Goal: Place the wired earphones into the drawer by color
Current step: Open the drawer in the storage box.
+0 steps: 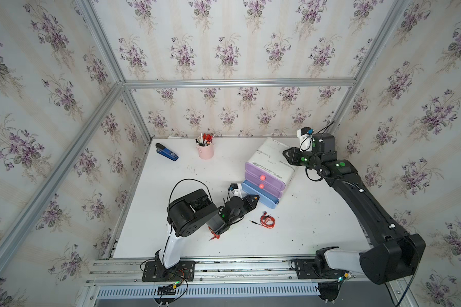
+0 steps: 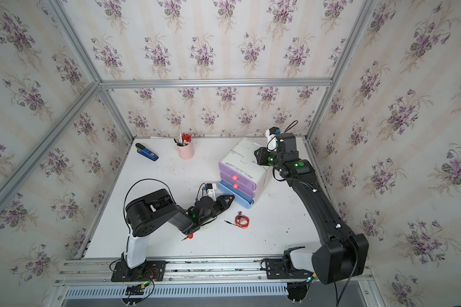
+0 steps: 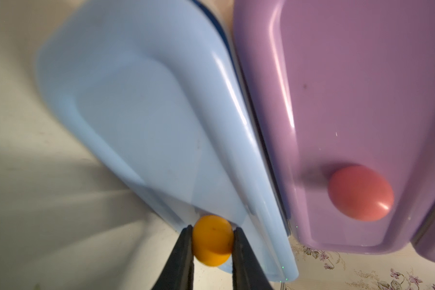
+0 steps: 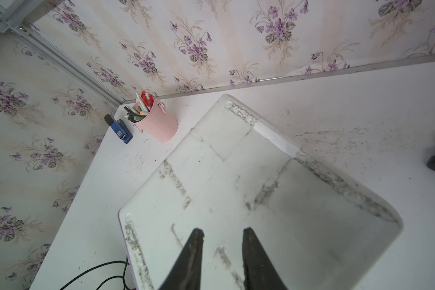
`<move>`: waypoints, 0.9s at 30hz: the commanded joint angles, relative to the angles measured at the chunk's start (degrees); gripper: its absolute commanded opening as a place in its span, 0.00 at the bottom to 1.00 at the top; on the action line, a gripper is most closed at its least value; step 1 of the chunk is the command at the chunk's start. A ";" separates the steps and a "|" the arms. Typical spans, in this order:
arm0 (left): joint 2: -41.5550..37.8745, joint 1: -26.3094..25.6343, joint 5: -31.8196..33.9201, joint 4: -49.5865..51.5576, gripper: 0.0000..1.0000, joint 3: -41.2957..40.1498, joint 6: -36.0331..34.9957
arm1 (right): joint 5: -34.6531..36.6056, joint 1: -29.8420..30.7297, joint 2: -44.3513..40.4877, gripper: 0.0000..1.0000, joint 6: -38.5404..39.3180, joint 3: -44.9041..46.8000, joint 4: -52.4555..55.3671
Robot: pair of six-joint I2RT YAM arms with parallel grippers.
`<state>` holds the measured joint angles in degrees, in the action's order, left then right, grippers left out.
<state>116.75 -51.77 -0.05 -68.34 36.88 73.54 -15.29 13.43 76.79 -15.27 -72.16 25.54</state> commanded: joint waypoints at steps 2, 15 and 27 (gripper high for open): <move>-1.22 0.09 1.72 1.35 0.14 -1.83 -0.44 | -2.11 -0.69 1.46 0.31 -1.85 1.25 -2.95; -5.88 0.09 1.64 1.74 0.14 -7.00 -0.80 | 0.26 -2.87 3.16 0.31 -1.70 3.59 -4.62; -13.80 0.13 2.95 4.38 0.14 -14.86 -1.82 | 0.21 -3.09 3.53 0.31 -1.17 3.26 -4.46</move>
<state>104.25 -51.79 0.12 -65.65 23.20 72.82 -16.21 10.48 79.99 -16.69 -68.84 18.48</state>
